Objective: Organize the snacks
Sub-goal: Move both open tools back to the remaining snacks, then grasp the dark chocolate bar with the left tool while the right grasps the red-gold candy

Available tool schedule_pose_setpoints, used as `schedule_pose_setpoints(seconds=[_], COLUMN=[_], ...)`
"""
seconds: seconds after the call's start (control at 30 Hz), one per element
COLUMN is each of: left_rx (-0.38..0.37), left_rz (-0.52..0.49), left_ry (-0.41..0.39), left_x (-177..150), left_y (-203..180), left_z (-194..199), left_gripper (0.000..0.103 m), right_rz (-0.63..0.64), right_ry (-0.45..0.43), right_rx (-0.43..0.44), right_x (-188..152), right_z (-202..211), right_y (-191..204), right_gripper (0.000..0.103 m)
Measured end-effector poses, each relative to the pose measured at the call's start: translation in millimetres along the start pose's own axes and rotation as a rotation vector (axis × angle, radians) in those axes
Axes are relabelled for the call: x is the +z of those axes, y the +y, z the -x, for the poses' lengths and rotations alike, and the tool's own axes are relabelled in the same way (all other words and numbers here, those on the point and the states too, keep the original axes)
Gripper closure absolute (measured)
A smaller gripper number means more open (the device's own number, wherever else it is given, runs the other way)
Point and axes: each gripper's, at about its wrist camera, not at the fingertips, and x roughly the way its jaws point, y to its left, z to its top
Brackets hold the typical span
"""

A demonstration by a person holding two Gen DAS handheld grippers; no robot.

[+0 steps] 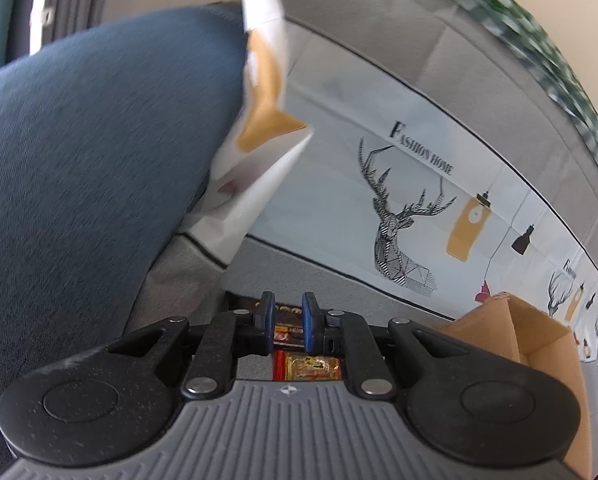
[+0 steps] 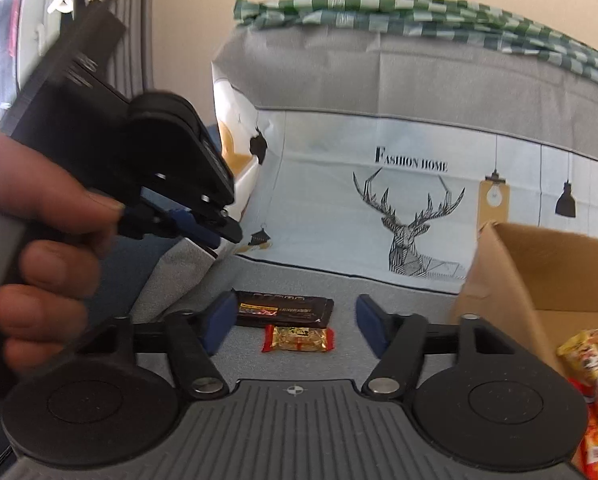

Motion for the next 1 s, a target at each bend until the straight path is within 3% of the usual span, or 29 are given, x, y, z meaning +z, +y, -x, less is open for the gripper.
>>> schedule_pose_setpoints(seconds=[0.07,0.37,0.5,0.6,0.7,0.83,1.0], left_rx=[0.001,0.015,0.013,0.008,0.008,0.008,0.008], left_rz=[0.008,0.004,0.002,0.005,0.006,0.007,0.016], left_ry=[0.012,0.029,0.034,0.033,0.032,0.031,0.029], left_x=[0,1,0,0,0,0,0], left_y=[3,-1,-2,-1,-1,-1,-1], left_z=[-3,-13,-16,-16,-15,-15,-14], left_gripper=[0.090,0.088,0.088,0.088,0.088,0.088,0.088], right_rz=[-0.006,-0.055,-0.064,-0.046,-0.025,-0.003,-0.022], right_ry=[0.022,0.169,0.228,0.213,0.197,0.169,0.153], right_rx=[-0.025,-0.076,-0.052,-0.051,-0.038,-0.026,-0.041], right_x=[-2,-23,-34,-36,-36,-36,-35], right_z=[-23,-107,-124,-124,-121,-114,-109], right_y=[5,-3,-3,0,2,4,-1], right_gripper=[0.012,0.008,0.008,0.008,0.013,0.039,0.046])
